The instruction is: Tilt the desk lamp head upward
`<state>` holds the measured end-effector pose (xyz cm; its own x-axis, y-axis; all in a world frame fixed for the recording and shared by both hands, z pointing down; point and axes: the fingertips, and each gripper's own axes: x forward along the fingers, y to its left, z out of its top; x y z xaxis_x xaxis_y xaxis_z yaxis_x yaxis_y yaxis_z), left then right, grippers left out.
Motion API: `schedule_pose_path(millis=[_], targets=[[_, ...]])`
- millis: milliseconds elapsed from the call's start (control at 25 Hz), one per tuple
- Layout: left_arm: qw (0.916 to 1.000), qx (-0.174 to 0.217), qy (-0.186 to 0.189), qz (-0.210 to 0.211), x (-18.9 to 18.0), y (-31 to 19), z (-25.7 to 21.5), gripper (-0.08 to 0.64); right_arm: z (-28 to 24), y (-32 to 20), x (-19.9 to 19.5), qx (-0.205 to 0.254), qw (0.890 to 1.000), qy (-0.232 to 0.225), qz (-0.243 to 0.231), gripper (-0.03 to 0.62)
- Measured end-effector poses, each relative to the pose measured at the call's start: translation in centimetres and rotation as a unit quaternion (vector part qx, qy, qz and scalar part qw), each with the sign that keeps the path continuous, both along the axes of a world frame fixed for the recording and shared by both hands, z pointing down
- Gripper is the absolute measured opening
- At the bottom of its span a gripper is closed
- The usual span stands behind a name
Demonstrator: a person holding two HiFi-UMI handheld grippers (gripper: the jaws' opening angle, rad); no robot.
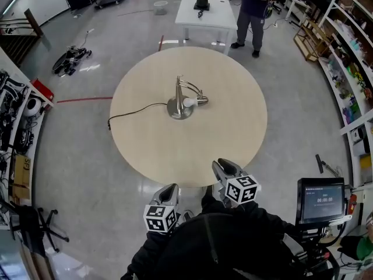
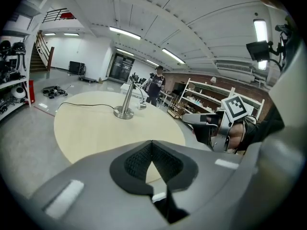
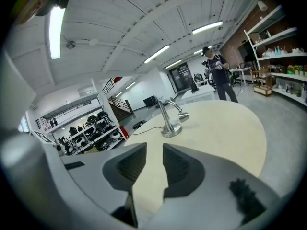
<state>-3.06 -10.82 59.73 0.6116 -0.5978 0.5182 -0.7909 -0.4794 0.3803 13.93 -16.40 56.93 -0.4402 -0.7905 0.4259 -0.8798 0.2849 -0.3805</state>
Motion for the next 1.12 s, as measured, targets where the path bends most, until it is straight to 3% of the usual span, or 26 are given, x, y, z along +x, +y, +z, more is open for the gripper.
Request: schedule_pose_path(millis=[400, 600, 800, 1120], targets=[[0.999, 0.019, -0.02, -0.035, 3.1, -8.3, -1.5, 0.006, -0.2, -10.9, 2.1, 0.009, 0.999, -0.018, -0.049, 0.092], [0.9975, 0.019, -0.026, -0.063, 5.2, -12.9, -0.1, 0.006, 2.1, -18.1, 4.4, 0.014, 0.998, -0.004, -0.059, 0.105], [0.9967, 0.013, -0.023, -0.076, 5.1, -13.0, -0.4, 0.006, 2.7, -21.7, 4.2, 0.019, 0.998, 0.028, -0.058, 0.183], [0.9968, -0.006, -0.017, -0.077, 3.9, -12.9, -0.5, 0.007, 3.4, -28.1, 2.9, 0.011, 0.996, 0.074, -0.049, 0.193]])
